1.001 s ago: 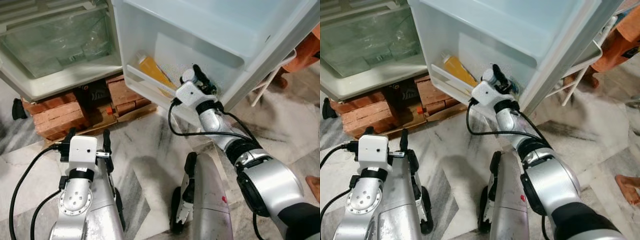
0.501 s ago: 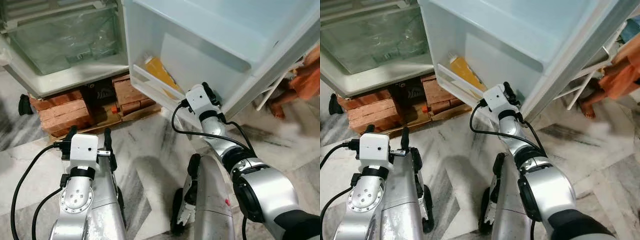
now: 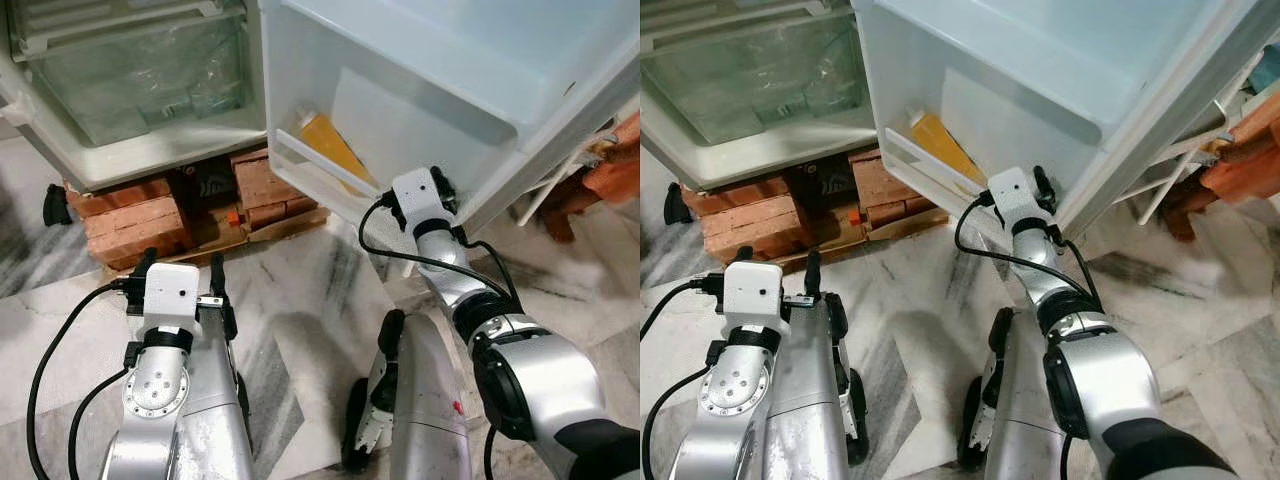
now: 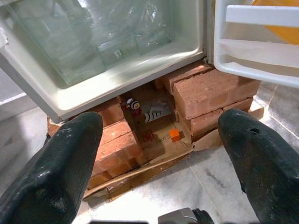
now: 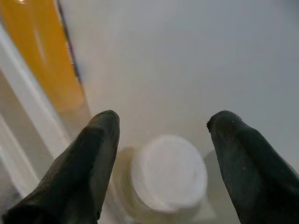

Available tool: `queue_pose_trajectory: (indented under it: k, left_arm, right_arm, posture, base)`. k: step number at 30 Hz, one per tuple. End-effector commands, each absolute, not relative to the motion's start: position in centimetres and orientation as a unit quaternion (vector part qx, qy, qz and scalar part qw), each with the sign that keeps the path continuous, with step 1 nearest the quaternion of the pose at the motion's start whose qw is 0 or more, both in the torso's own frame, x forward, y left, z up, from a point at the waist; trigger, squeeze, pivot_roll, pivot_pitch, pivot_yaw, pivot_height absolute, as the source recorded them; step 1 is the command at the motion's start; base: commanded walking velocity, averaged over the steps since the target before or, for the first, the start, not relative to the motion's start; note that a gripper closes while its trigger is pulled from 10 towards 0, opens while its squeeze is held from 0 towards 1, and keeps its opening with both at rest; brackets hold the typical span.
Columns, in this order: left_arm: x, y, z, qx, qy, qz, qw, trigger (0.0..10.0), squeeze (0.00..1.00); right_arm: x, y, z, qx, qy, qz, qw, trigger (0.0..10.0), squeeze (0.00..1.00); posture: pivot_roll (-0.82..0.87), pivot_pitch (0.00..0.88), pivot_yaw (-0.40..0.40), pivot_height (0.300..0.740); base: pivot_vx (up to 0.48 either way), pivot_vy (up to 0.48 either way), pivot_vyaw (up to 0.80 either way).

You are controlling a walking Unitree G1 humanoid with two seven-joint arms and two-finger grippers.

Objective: Restocking fridge

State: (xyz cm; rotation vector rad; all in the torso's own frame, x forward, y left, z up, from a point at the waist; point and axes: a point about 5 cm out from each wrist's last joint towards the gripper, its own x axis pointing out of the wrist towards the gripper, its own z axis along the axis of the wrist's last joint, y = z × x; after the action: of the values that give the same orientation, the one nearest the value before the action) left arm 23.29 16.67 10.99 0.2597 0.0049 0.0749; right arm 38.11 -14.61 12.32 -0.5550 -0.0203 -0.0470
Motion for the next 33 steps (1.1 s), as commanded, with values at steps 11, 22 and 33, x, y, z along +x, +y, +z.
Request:
queue_pose_trajectory:
  k: [11,22,33]
  left_arm:
    - [24.5,17.4,10.9,0.141,0.002,0.052,0.989,10.0,0.00]
    - [26.1,17.1,10.8,0.146,-0.009,0.038,0.988,10.0,0.00]
    - [26.2,17.4,10.4,0.146,-0.009,0.037,0.988,10.0,0.00]
  right_arm:
    - [38.7,-15.8,15.5,-0.206,-0.088,-0.022,0.974,10.0,1.00]
    - [35.5,-14.7,13.5,-0.108,-0.147,0.046,0.982,10.0,1.00]
    - [31.5,-13.4,11.0,-0.033,-0.125,0.068,0.989,10.0,0.00]
  posture:
    - [0.25,0.201,-0.074,0.495]
    - [0.18,0.099,-0.025,0.495]
    - [0.15,0.034,-0.018,0.495]
  base:
    - [0.000,0.000,0.00]
    - [0.000,0.000,0.00]
    - [0.000,0.000,0.00]
